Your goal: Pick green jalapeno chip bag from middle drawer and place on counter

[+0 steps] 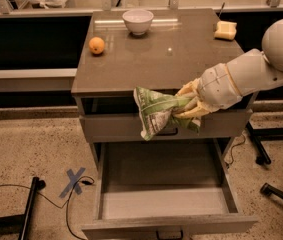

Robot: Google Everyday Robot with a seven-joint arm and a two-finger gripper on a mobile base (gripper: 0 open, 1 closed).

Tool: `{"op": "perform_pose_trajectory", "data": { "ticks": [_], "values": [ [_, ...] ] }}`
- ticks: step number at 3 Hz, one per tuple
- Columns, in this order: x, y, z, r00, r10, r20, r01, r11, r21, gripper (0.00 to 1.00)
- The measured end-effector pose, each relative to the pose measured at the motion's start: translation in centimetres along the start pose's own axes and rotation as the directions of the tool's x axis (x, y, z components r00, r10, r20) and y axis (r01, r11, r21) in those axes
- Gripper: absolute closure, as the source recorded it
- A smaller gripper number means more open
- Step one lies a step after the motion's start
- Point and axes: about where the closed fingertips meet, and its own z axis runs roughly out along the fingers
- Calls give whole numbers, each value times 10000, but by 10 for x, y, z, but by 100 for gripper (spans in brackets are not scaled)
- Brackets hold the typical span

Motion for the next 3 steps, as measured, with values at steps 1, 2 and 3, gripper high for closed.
{"op": "perform_pose_trajectory", "data": {
  "ticks": [1,2,3],
  "values": [
    [9,-21,-22,9995,265,-165,-257,9985,485,100],
    [21,-61,-52,9966,740,-361,-695,9910,1141,100],
    [34,-105,-76,9882,1475,-409,-1373,9723,1890,100]
  ]
}}
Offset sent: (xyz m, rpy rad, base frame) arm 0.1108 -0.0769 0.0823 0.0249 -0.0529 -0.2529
